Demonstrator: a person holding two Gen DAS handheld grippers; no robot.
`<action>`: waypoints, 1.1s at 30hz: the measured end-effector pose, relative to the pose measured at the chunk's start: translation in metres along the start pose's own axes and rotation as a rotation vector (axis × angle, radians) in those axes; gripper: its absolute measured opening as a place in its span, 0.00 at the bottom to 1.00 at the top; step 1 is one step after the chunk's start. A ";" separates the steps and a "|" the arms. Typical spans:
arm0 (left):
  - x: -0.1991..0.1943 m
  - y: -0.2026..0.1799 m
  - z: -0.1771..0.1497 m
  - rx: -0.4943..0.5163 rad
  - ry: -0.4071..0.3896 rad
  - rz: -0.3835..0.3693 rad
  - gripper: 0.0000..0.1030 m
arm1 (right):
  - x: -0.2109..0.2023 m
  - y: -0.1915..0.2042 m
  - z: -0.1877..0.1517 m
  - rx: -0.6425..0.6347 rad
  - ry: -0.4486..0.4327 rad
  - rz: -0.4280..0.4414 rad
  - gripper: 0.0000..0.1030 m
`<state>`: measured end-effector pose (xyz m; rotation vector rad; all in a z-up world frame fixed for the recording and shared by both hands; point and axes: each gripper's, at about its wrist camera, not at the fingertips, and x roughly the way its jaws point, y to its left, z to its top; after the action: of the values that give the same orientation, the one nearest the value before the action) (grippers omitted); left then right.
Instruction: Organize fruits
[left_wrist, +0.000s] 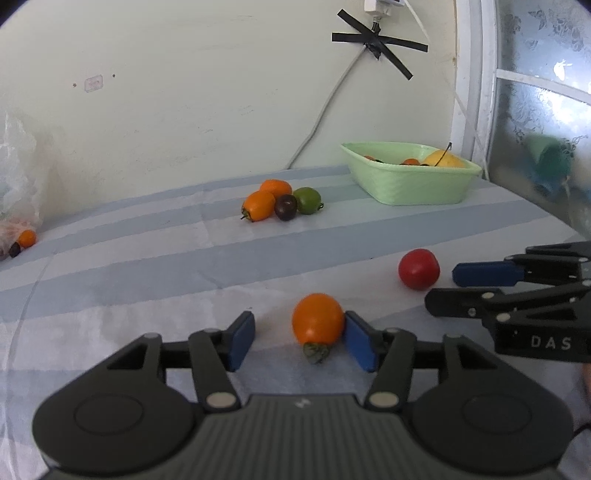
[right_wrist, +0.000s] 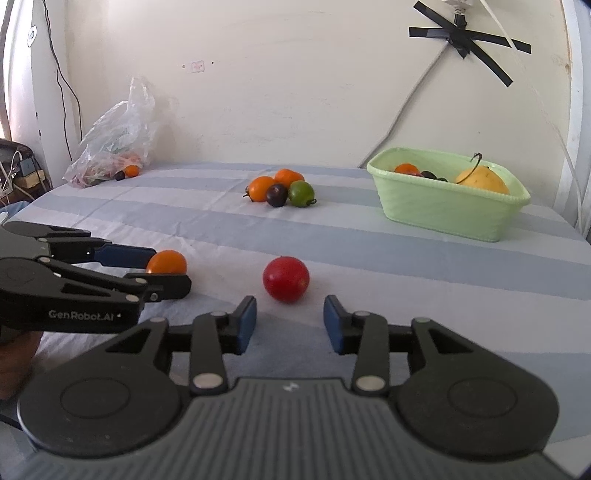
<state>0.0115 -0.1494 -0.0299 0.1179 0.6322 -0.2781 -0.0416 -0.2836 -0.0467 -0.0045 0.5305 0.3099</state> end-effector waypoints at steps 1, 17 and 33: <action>0.000 0.000 0.000 -0.001 0.001 0.004 0.56 | 0.000 0.000 0.000 0.002 0.000 -0.001 0.42; 0.005 0.005 0.002 -0.031 0.018 0.033 0.70 | 0.003 -0.001 0.002 0.019 0.000 -0.011 0.52; 0.008 0.009 0.003 -0.054 0.031 0.053 0.81 | 0.004 0.000 0.001 0.008 0.005 -0.024 0.54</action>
<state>0.0223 -0.1437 -0.0320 0.0870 0.6658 -0.2083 -0.0382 -0.2821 -0.0477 -0.0044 0.5365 0.2841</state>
